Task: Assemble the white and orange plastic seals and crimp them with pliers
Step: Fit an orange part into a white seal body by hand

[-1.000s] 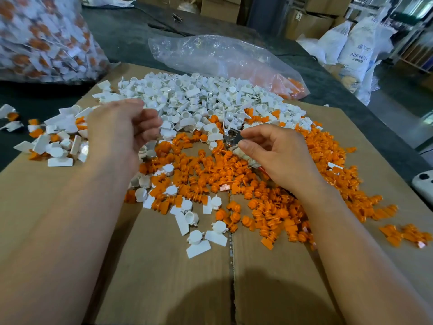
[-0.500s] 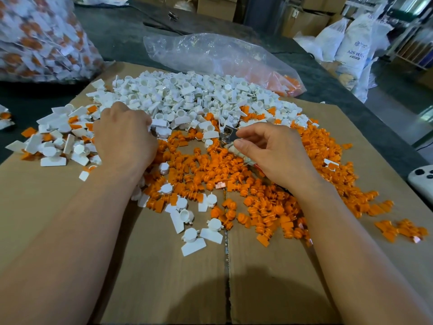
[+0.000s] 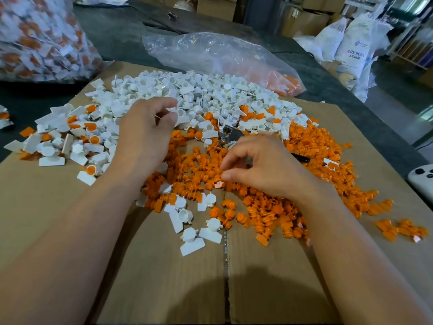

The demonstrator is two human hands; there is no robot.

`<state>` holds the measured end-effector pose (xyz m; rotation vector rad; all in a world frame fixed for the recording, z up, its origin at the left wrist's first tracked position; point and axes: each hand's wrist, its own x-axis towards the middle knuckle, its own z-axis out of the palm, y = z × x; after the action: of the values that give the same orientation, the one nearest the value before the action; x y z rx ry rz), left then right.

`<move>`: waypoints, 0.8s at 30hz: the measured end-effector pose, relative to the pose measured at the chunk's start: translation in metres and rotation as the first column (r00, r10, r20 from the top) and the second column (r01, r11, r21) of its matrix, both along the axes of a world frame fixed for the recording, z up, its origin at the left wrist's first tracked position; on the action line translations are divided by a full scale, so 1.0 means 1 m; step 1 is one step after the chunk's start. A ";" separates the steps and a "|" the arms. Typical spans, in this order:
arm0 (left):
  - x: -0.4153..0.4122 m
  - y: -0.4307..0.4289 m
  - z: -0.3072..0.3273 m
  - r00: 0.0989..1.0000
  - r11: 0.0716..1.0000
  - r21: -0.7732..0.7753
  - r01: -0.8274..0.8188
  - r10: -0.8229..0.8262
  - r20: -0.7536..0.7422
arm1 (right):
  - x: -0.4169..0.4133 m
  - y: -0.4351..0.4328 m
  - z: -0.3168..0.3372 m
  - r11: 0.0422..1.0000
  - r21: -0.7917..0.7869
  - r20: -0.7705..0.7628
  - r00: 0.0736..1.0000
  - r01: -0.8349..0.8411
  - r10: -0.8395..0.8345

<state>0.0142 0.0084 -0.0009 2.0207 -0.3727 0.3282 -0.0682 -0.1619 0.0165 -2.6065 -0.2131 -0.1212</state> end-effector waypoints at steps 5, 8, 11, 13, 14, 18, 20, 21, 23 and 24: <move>-0.006 -0.007 0.001 0.948 0.935 -0.318 0.157 -0.233 -0.217 | 0.004 0.003 -0.005 0.978 -0.188 -0.090 0.994 -0.085 0.069; -0.009 -0.008 0.003 0.845 0.826 -0.512 0.237 -0.435 -0.311 | 0.004 0.003 -0.007 0.970 -0.226 -0.084 0.994 -0.085 0.067; -0.011 -0.009 0.005 0.798 0.782 -0.559 0.275 -0.510 -0.320 | 0.004 0.004 -0.008 0.966 -0.243 -0.064 0.995 -0.092 0.078; -0.013 -0.008 0.006 0.781 0.760 -0.585 0.283 -0.537 -0.319 | 0.004 0.003 -0.008 0.965 -0.247 -0.057 0.995 -0.093 0.081; -0.013 -0.008 0.007 0.773 0.750 -0.598 0.281 -0.546 -0.322 | 0.004 0.002 -0.008 0.967 -0.238 -0.057 0.995 -0.095 0.084; -0.014 -0.006 0.008 0.746 0.730 -0.621 0.285 -0.576 -0.334 | 0.002 0.005 -0.007 0.976 -0.190 -0.052 0.994 -0.104 0.096; -0.016 -0.006 0.009 0.730 0.719 -0.628 0.299 -0.596 -0.335 | 0.000 0.006 -0.005 0.991 -0.118 -0.027 0.998 -0.059 0.056; -0.016 -0.005 0.009 0.723 0.717 -0.627 0.306 -0.603 -0.337 | 0.000 0.005 -0.005 0.997 -0.069 -0.009 1.000 -0.024 0.024; -0.017 -0.005 0.010 0.712 0.715 -0.624 0.316 -0.614 -0.342 | -0.001 0.004 -0.003 0.997 0.054 0.047 0.998 0.047 -0.049; -0.017 -0.004 0.010 0.704 0.711 -0.626 0.321 -0.621 -0.345 | -0.001 0.003 -0.003 0.990 0.124 0.077 0.994 0.073 -0.083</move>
<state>-0.0026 0.0042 0.0091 1.3071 -0.3989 -0.4488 -0.0690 -0.1592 0.0136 -2.4920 -0.1281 -0.2610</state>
